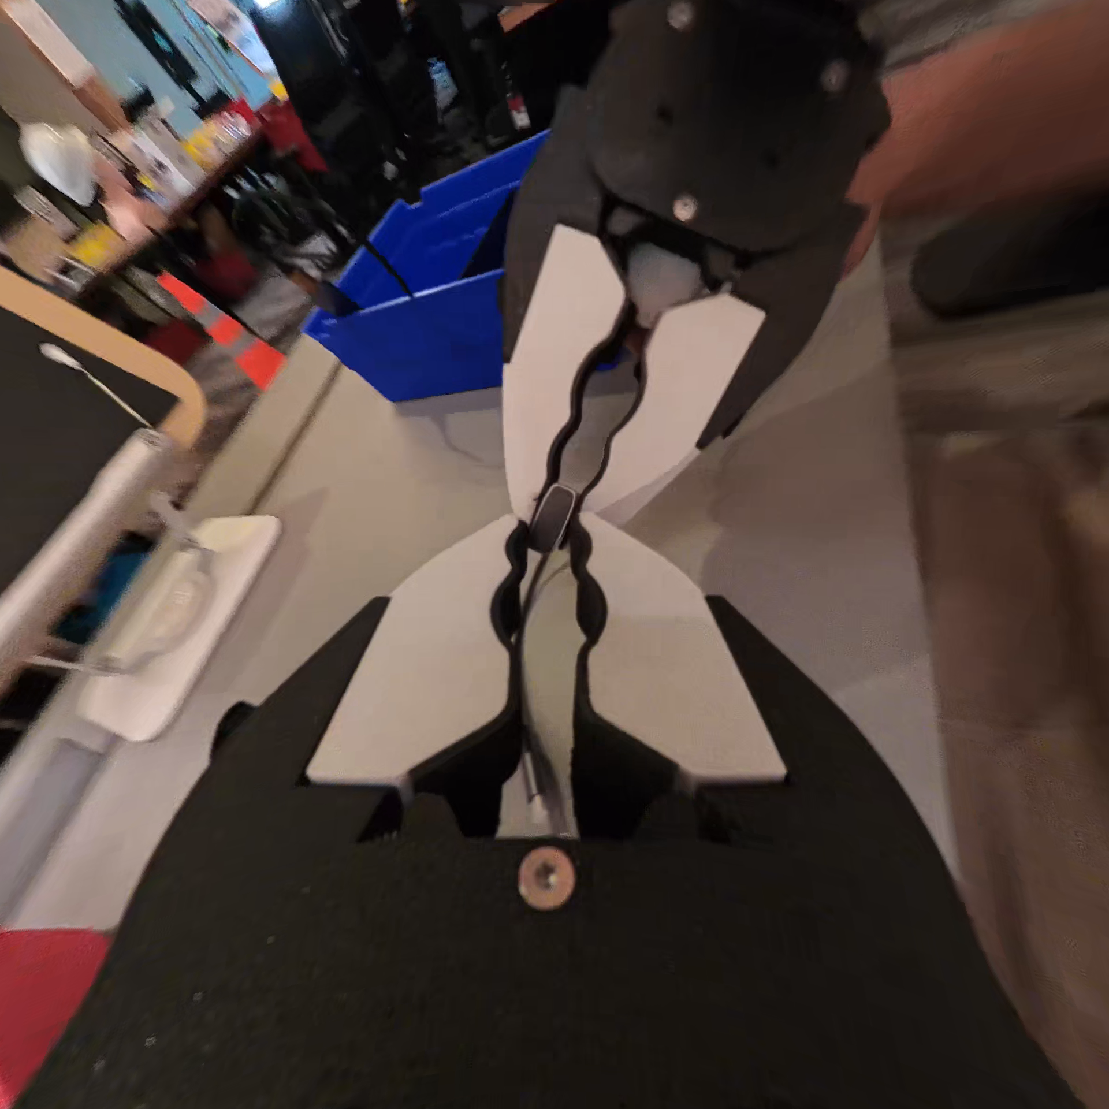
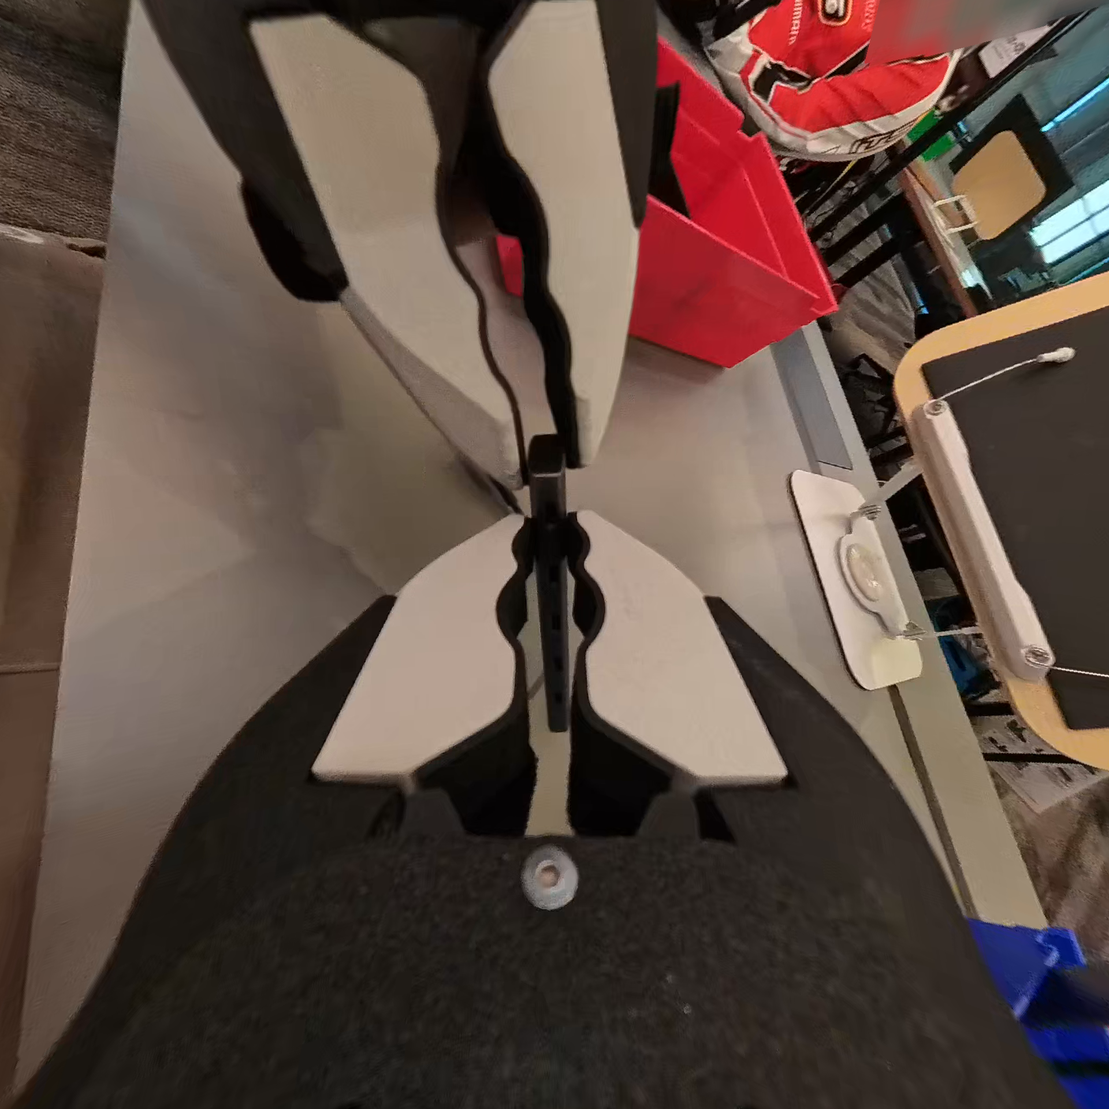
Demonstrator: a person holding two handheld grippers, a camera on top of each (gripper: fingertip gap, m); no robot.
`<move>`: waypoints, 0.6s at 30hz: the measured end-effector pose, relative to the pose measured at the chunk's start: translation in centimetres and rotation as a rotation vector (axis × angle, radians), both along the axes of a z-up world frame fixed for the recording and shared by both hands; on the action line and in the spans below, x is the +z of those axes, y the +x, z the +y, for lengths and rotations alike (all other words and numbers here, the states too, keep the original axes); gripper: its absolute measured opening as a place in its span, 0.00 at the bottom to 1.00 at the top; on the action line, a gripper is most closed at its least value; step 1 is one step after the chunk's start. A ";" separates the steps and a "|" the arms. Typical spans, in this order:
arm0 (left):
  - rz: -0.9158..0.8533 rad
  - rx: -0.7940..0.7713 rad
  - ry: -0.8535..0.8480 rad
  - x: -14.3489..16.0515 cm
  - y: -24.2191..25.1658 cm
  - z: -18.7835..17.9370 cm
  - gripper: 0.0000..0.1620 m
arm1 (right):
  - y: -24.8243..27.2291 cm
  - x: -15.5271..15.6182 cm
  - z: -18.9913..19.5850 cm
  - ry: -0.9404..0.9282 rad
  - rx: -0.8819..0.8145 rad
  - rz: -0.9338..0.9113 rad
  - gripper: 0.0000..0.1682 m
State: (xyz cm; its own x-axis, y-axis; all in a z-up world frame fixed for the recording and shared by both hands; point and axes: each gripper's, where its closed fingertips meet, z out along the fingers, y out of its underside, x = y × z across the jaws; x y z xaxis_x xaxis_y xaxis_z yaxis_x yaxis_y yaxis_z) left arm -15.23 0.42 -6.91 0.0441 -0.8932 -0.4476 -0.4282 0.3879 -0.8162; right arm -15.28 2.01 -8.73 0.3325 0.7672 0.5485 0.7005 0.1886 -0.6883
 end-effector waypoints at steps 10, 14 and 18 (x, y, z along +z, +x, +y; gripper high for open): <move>0.103 -0.055 0.097 -1.8 -0.5 -0.5 0.06 | 0.6 -1.9 -0.7 0.013 0.064 -0.013 0.06; 0.027 -0.078 0.044 -0.9 -1.3 -0.1 0.06 | 3.2 -3.9 0.5 0.058 -0.006 -0.025 0.11; -0.069 -0.130 -0.030 -0.5 -1.7 0.0 0.06 | 3.3 -3.7 0.7 0.062 -0.006 0.120 0.07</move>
State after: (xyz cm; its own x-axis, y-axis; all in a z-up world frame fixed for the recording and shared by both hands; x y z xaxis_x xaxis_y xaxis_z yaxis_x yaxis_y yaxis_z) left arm -16.97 0.41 -7.45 -0.0427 -0.9064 -0.4202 -0.3185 0.4110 -0.8542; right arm -11.94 2.70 -12.39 0.4028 0.7311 0.5506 0.6147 0.2296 -0.7546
